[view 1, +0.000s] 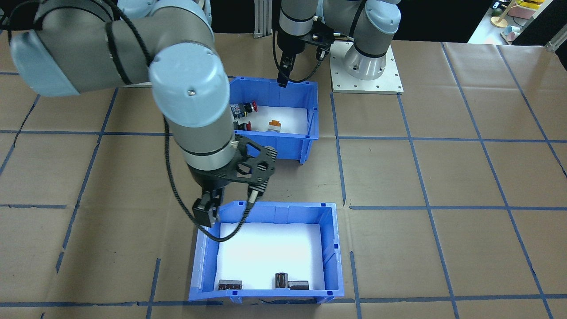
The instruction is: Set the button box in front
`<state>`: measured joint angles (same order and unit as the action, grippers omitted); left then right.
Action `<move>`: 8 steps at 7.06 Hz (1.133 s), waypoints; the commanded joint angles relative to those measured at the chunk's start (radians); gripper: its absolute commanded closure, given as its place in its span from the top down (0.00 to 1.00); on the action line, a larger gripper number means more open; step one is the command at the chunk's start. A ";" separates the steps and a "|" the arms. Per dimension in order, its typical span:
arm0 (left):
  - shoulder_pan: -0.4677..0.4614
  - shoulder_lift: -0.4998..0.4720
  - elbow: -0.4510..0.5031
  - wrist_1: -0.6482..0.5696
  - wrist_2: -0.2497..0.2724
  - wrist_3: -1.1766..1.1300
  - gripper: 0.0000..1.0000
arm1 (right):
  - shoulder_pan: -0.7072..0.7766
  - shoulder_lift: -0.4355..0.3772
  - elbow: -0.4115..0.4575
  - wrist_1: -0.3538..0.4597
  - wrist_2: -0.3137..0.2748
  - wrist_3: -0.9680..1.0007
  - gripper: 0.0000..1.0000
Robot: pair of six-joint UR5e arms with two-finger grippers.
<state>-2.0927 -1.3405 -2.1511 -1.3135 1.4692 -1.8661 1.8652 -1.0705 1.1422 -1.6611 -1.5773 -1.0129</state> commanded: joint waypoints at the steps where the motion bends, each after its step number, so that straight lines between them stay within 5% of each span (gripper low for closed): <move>1: -0.059 -0.022 -0.013 0.049 -0.001 -0.090 0.97 | 0.109 0.111 -0.042 -0.057 -0.007 -0.006 1.00; 3: -0.064 -0.037 -0.050 0.089 0.002 -0.097 0.97 | 0.153 0.159 -0.033 -0.089 -0.009 -0.006 1.00; 5: -0.066 -0.040 -0.149 0.256 -0.001 -0.099 0.96 | 0.155 0.179 -0.027 -0.089 -0.009 -0.006 1.00; 8: -0.066 -0.054 -0.165 0.258 -0.003 -0.107 0.88 | 0.172 0.222 -0.027 -0.089 -0.009 0.002 1.00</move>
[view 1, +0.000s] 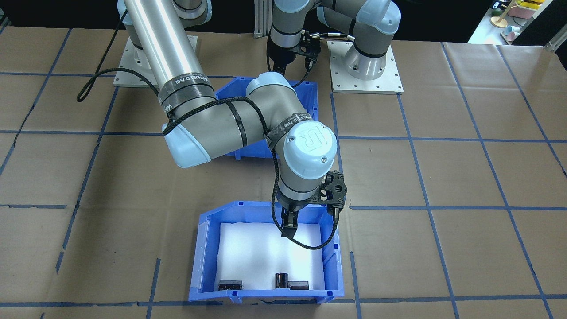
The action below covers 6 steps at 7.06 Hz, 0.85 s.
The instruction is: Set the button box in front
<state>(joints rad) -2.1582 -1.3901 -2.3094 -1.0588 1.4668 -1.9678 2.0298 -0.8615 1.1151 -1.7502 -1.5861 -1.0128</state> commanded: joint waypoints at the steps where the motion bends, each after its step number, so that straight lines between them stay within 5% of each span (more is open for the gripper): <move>1: 0.000 -0.015 -0.010 0.008 0.001 -0.008 0.88 | 0.010 0.013 0.002 0.001 -0.003 -0.001 0.83; 3: -0.005 -0.053 -0.010 0.046 0.001 -0.055 0.81 | 0.010 0.013 0.002 0.014 -0.008 0.000 0.25; 4: -0.020 -0.096 -0.008 0.084 0.000 -0.075 0.68 | 0.012 0.010 0.000 0.015 -0.046 -0.001 0.11; 6: -0.032 -0.113 -0.010 0.131 -0.075 -0.072 0.19 | 0.004 -0.017 -0.004 0.018 -0.072 -0.006 0.07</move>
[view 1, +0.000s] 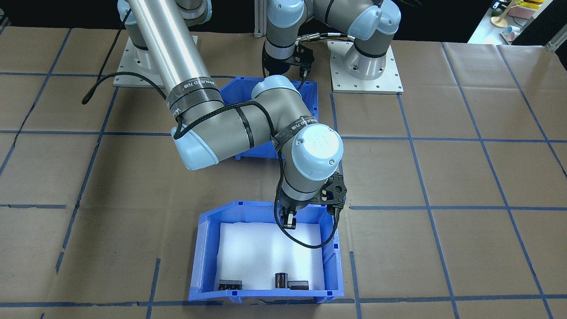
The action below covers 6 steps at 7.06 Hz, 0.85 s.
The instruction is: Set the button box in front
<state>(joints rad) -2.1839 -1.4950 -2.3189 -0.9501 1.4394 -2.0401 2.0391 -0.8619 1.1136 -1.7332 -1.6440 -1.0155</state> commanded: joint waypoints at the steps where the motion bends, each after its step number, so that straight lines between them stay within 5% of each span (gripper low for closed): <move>1: -0.008 -0.008 0.000 0.024 -0.054 0.001 0.08 | -0.028 -0.047 0.003 0.004 -0.048 -0.065 0.06; 2: -0.008 -0.001 0.007 0.030 -0.065 0.001 0.00 | -0.060 -0.075 0.005 0.039 -0.081 -0.140 0.05; 4: 0.004 0.032 0.073 0.004 -0.050 0.020 0.00 | -0.190 -0.153 0.008 0.091 -0.080 -0.304 0.05; 6: 0.027 0.044 0.160 -0.120 0.068 0.067 0.00 | -0.339 -0.233 0.034 0.132 -0.079 -0.449 0.05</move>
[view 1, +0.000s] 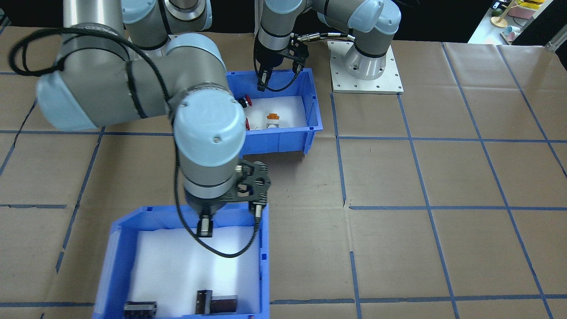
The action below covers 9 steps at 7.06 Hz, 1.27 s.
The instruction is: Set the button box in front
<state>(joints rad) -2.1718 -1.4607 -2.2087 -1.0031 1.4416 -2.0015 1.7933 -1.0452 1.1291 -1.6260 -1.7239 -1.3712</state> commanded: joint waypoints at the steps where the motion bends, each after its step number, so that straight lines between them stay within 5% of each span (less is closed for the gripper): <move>1: 0.080 0.016 0.085 -0.078 0.066 0.062 0.00 | -0.183 -0.108 0.078 0.023 0.007 -0.154 0.05; 3: 0.293 -0.030 0.141 -0.081 0.051 0.249 0.00 | -0.312 -0.243 0.228 0.014 0.014 -0.218 0.05; 4: 0.323 -0.083 0.179 -0.068 0.046 0.280 0.00 | -0.368 -0.304 0.301 0.002 0.032 -0.248 0.05; 5: 0.323 -0.196 0.248 -0.013 0.043 0.290 0.00 | -0.424 -0.356 0.370 0.001 0.076 -0.262 0.05; 6: 0.320 -0.333 0.353 0.045 -0.002 0.280 0.00 | -0.457 -0.399 0.440 -0.011 0.078 -0.314 0.05; 9: 0.262 -0.593 0.624 0.050 -0.023 0.283 0.00 | -0.463 -0.483 0.607 -0.130 0.070 -0.368 0.06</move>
<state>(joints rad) -1.8867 -1.9622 -1.6714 -0.9565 1.4223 -1.7200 1.3321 -1.5011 1.6674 -1.7000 -1.6501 -1.7112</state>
